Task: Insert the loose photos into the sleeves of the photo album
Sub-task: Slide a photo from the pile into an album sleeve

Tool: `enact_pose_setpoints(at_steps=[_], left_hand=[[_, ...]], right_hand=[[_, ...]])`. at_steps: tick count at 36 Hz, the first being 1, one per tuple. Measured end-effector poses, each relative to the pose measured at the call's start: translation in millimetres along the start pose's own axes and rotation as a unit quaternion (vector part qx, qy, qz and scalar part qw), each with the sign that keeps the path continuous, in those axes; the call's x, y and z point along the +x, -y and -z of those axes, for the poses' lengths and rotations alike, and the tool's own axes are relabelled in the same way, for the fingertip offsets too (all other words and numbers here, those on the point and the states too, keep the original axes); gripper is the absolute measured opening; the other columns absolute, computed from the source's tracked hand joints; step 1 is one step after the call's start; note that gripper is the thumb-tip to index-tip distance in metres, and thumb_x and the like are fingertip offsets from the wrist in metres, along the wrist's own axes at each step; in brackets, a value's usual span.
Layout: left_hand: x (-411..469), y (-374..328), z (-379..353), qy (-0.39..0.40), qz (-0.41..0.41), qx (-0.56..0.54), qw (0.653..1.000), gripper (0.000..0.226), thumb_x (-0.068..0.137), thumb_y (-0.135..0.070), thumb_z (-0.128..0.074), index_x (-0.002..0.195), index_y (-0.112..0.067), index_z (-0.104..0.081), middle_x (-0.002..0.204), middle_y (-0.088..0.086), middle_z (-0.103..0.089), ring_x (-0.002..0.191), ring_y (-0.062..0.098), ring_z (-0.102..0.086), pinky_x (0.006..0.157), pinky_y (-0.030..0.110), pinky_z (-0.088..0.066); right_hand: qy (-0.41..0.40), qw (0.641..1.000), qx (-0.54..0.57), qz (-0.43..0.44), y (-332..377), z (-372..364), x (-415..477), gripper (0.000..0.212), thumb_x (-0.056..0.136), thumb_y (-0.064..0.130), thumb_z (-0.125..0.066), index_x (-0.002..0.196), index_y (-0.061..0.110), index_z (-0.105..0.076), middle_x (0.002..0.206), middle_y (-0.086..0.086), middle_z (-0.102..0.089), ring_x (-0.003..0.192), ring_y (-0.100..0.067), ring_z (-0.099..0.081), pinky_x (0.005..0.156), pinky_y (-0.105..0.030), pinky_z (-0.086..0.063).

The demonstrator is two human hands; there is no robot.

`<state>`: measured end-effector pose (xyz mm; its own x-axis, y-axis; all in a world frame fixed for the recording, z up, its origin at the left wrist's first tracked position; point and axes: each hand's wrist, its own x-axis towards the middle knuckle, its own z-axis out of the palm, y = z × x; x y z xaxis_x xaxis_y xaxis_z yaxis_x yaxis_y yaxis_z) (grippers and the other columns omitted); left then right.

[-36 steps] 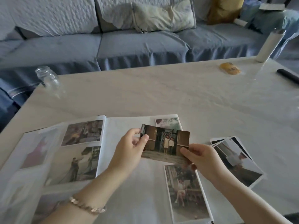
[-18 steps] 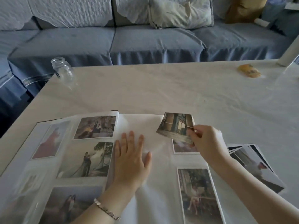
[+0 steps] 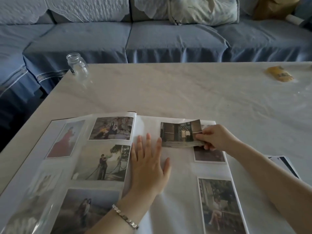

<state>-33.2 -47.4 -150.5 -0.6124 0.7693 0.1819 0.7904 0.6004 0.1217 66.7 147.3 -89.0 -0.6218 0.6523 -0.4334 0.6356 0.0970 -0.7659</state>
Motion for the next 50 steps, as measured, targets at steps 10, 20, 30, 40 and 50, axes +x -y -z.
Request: enact_pose_setpoints(at_steps=[10, 20, 30, 40, 50], left_hand=[[0, 0, -1, -0.006, 0.004, -0.003, 1.0, 0.06, 0.084, -0.049, -0.035, 0.13, -0.017, -0.056, 0.14, 0.02, -0.046, 0.132, 0.041, -0.038, 0.11, 0.048, -0.013], [1, -1, -2, -0.006, 0.008, 0.0, 1.0, 0.061, 0.083, -0.05, -0.035, 0.13, -0.017, -0.056, 0.141, 0.02, -0.045, 0.132, 0.04, -0.039, 0.111, 0.044, -0.007], [3, -3, 0, -0.003, 0.01, 0.001, 1.0, 0.061, 0.081, -0.049, -0.036, 0.128, -0.018, -0.058, 0.139, 0.019, -0.048, 0.13, 0.036, -0.042, 0.111, 0.043, -0.008], [5, -1, -2, 0.003, 0.006, 0.0, 1.0, 0.061, 0.082, -0.049, -0.035, 0.128, -0.017, -0.058, 0.137, 0.018, -0.05, 0.128, 0.036, -0.046, 0.109, 0.045, -0.012], [5, -1, -2, 0.016, 0.005, 0.01, 1.0, 0.06, 0.083, -0.048, -0.034, 0.127, -0.016, -0.059, 0.137, 0.018, -0.05, 0.128, 0.036, -0.046, 0.108, 0.044, -0.014]], right_hand=[[0.019, 0.998, -0.04, 0.04, 20, -38, 11, 0.021, 0.091, 0.02, -0.06, 0.082, 0.002, -0.065, 0.05, -0.002, -0.053, 0.031, -0.001, -0.041, 0.035, -0.012, -0.032], [-0.076, 0.995, 0.056, 0.023, 10, -39, 15, 0.007, 0.082, 0.009, -0.07, 0.088, 0.01, -0.069, 0.056, 0.002, -0.059, 0.039, -0.001, -0.05, 0.04, -0.01, -0.037], [-0.016, 0.994, 0.11, -0.006, 22, -44, 15, 0.006, 0.081, 0.008, -0.071, 0.08, 0.013, -0.068, 0.039, 0.01, -0.055, 0.034, 0.0, -0.048, 0.045, -0.016, -0.037], [-0.095, 0.992, 0.077, 0.017, 20, -48, 6, 0.019, 0.082, 0.031, -0.069, 0.073, 0.014, -0.072, 0.067, 0.0, -0.067, 0.053, -0.01, -0.05, 0.053, -0.019, -0.039], [-0.199, 0.976, 0.023, 0.083, 17, -73, 1, 0.004, 0.081, 0.016, -0.072, 0.078, 0.015, -0.07, 0.066, 0.01, -0.062, 0.061, -0.001, -0.054, 0.051, -0.008, -0.036]])
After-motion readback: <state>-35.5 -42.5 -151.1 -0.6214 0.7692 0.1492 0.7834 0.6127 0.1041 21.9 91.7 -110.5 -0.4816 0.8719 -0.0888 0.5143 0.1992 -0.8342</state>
